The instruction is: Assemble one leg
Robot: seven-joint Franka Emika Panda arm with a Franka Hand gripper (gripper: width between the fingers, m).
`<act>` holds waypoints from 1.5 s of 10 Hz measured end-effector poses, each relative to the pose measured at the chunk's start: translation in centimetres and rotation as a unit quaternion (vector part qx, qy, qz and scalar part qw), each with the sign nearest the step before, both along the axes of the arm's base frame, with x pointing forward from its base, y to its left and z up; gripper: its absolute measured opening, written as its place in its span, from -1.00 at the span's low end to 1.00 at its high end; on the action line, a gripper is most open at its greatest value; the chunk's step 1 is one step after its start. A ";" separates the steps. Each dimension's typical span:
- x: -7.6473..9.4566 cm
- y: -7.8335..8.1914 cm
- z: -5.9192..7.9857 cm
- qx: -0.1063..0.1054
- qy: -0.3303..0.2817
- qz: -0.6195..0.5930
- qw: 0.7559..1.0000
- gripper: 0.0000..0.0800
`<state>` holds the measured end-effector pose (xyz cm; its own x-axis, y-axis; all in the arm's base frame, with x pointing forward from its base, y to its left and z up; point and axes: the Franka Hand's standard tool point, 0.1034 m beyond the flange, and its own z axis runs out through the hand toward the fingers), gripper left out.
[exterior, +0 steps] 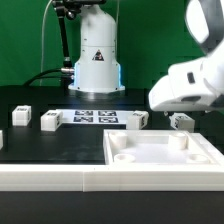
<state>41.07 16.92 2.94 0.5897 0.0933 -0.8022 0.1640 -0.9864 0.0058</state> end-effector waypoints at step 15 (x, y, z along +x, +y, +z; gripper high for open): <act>-1.4 0.5 -2.7 -0.004 0.008 0.003 1.000 -0.27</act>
Offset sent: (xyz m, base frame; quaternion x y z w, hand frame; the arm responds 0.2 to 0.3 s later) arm -0.0151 0.0021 -0.0161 -0.0421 0.0221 0.0297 0.9984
